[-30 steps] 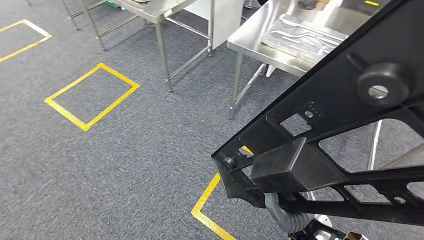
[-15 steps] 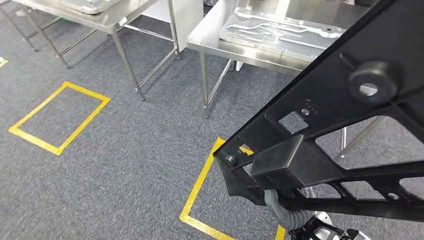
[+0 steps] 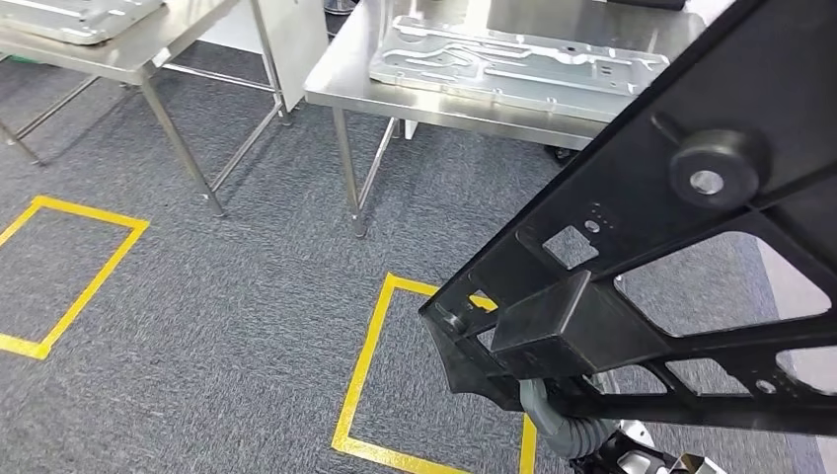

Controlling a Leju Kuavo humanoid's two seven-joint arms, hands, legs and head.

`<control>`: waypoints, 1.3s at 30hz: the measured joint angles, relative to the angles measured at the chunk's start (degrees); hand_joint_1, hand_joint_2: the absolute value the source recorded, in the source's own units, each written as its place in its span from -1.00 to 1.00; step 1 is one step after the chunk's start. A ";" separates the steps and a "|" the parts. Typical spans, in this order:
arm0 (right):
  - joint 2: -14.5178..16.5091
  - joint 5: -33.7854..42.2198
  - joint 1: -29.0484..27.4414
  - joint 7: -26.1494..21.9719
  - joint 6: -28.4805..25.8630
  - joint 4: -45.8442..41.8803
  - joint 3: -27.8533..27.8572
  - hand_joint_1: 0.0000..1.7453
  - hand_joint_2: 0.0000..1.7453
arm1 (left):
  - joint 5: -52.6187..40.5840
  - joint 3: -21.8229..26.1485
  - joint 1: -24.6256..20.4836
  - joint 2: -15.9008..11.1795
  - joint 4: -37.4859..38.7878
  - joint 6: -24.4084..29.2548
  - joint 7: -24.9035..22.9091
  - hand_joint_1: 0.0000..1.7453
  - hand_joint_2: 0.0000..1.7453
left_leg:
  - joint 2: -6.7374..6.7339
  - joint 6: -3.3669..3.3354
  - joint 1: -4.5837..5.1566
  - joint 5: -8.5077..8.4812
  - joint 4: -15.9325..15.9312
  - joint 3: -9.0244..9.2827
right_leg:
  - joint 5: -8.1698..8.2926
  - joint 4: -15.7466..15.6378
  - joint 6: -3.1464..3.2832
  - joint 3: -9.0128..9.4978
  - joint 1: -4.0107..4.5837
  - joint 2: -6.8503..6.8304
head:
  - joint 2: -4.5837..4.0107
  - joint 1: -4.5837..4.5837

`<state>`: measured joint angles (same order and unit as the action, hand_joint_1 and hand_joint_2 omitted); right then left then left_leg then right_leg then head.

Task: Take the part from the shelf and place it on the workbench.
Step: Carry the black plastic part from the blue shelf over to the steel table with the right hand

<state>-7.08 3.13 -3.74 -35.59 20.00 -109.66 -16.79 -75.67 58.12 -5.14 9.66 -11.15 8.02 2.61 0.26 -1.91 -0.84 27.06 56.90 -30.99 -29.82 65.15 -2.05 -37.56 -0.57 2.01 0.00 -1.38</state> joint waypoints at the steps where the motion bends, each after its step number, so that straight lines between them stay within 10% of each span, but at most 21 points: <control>1: -0.08 0.02 -0.01 -0.02 -0.02 0.03 0.00 1.00 1.00 | -0.01 0.00 0.12 0.02 0.00 0.00 0.01 -1.00 1.00 | -0.72 -0.12 0.10 0.04 0.02 -0.05 | -1.78 3.96 -0.20 -1.99 -0.10 -0.97 | 0.00 0.01; 4: -0.28 0.17 -0.08 -0.08 -0.02 0.21 0.00 1.00 1.00 | -0.01 0.00 0.31 -0.03 0.00 0.00 -0.03 -1.00 1.00 | -2.95 -0.12 0.31 0.31 0.10 -0.03 | -1.99 7.89 -0.52 -3.97 -0.34 -1.82 | 0.00 0.01; 8: -0.39 0.55 0.35 -0.21 0.08 0.44 0.00 1.00 1.00 | 0.01 0.00 0.25 -0.08 0.00 0.04 -0.05 -1.00 1.00 | -5.26 0.63 0.64 0.95 0.14 0.73 | 3.85 -6.28 0.36 3.69 0.10 -5.28 | 0.01 0.01; 12: -0.51 0.78 0.75 -0.29 0.08 0.64 0.03 1.00 1.00 | -0.02 0.00 0.03 -0.16 0.00 0.16 -0.06 -1.00 1.00 | -6.57 1.87 0.84 1.58 0.07 1.51 | 4.07 -7.98 1.46 4.28 0.19 -4.10 | 0.00 0.01; 17: -0.63 0.86 0.68 -0.41 -0.16 0.76 0.04 1.00 1.00 | -0.11 0.00 -0.02 -0.24 0.00 0.04 0.07 -1.00 1.00 | -0.99 3.05 0.48 8.80 14.08 -4.84 | 4.52 -8.52 2.52 4.51 -0.27 -0.85 | 0.00 -0.02; 19: -0.66 0.85 0.48 -0.41 -0.17 0.89 0.04 1.00 1.00 | -0.13 0.00 0.11 -0.25 0.00 0.02 0.04 -1.00 1.00 | -0.76 3.07 0.47 8.37 16.67 -6.49 | 4.50 -8.38 2.53 4.52 -0.20 0.83 | 0.00 -0.02; 23: -0.66 0.85 0.42 -0.43 -0.18 1.00 0.04 1.00 1.00 | -0.15 0.00 0.05 -0.25 0.00 0.02 0.03 -1.00 1.00 | 2.93 2.34 0.06 0.92 3.50 -1.32 | 4.26 -7.83 1.89 4.47 -0.11 4.01 | 0.00 -0.01; 26: -0.66 0.84 0.35 -0.43 -0.20 1.00 0.04 1.00 1.00 | -0.08 0.00 -0.09 -0.22 0.00 0.01 0.03 -1.00 1.00 | 3.78 1.34 0.08 0.56 0.95 -0.33 | 4.51 -7.74 0.74 3.78 -0.26 5.95 | 0.00 -0.01; 31: -0.65 0.79 1.06 -0.06 -0.07 1.09 -0.03 1.00 1.00 | 0.40 0.05 -0.03 -0.08 0.00 0.13 0.08 -1.00 1.00 | 0.07 -0.41 0.13 0.08 0.20 -0.05 | -0.39 1.36 -0.48 -0.85 -0.27 -0.92 | 0.00 0.01; 34: -0.61 0.84 1.38 0.01 0.11 1.53 -0.04 1.00 1.00 | 0.85 0.16 0.20 -0.09 0.00 0.44 0.11 -1.00 1.00 | -1.76 -0.48 0.30 0.26 0.24 -0.09 | -2.27 8.44 -0.89 -4.34 -0.61 -1.72 | 0.00 0.01; 39: -0.60 0.76 1.46 -0.20 0.12 1.75 -0.02 1.00 1.00 | 0.97 0.30 -0.04 0.04 0.00 0.81 0.13 -1.00 1.00 | -2.84 0.31 0.53 0.66 0.33 0.32 | 4.18 -7.06 0.16 4.15 -0.25 -2.86 | 0.00 0.01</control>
<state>-7.68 3.90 -2.28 -35.79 20.12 -107.91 -16.81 -74.71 58.41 -5.18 9.70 -11.15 8.83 2.74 -2.58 -1.59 -0.31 27.72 57.22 -30.66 -25.63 58.09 -1.89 -33.41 -0.82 -0.86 0.00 -1.38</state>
